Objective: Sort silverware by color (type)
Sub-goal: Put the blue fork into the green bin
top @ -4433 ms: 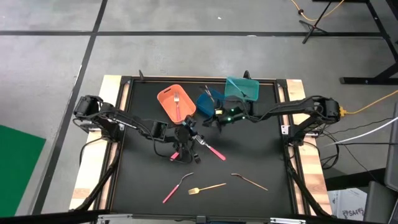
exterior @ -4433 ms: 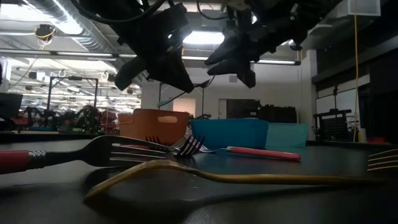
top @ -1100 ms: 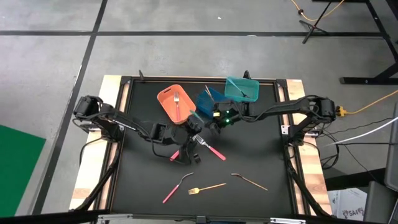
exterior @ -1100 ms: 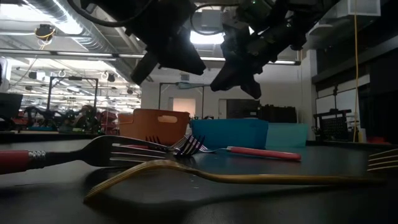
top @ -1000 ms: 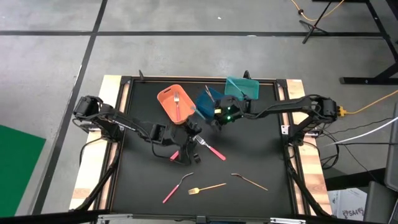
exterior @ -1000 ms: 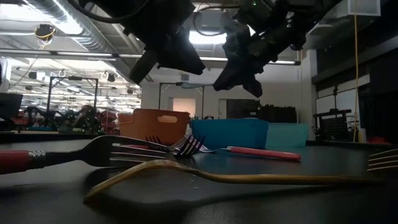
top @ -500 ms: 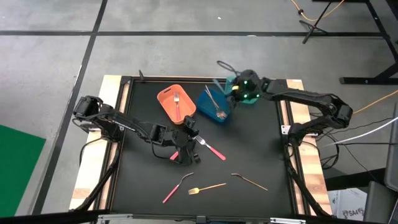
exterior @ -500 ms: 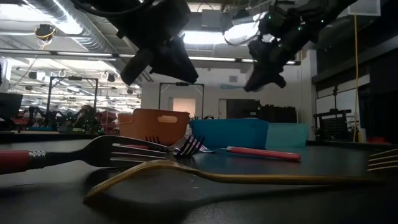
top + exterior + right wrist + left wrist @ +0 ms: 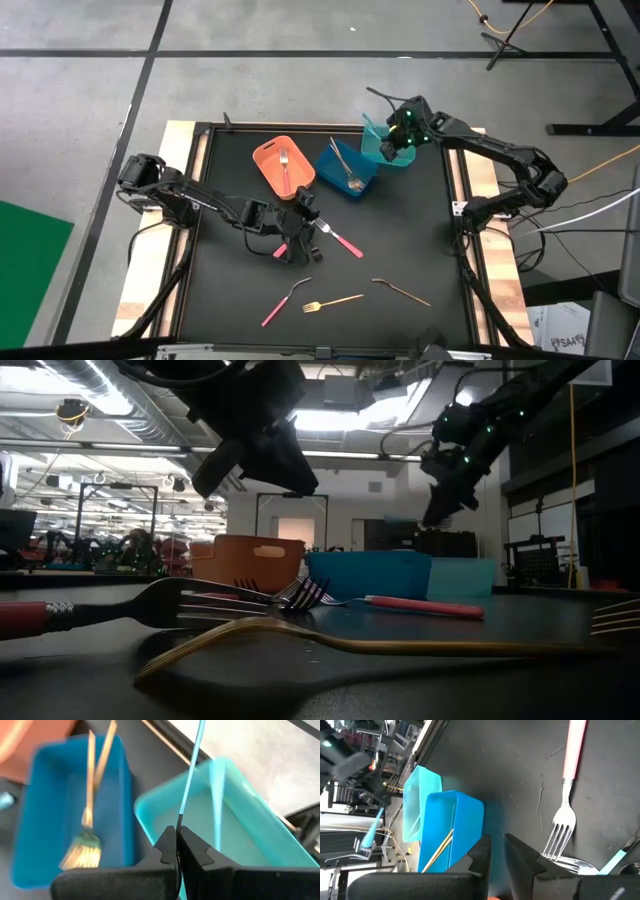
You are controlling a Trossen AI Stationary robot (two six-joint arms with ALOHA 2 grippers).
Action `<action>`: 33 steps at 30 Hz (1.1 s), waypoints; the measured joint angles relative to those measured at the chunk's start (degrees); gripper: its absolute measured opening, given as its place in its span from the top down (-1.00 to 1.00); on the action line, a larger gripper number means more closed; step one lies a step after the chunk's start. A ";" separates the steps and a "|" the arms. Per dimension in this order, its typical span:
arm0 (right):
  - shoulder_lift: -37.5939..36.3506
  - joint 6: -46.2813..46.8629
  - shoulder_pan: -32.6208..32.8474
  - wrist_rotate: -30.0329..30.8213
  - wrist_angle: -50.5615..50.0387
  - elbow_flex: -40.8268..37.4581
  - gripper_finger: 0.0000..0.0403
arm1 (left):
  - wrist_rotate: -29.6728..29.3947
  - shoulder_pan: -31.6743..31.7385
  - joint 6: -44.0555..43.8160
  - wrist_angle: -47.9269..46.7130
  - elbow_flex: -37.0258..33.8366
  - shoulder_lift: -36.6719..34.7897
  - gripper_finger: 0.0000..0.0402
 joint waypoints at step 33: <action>0.11 -13.80 -8.02 -0.07 20.97 -19.16 1.00 | 0.02 0.00 0.04 -0.25 0.00 0.00 0.77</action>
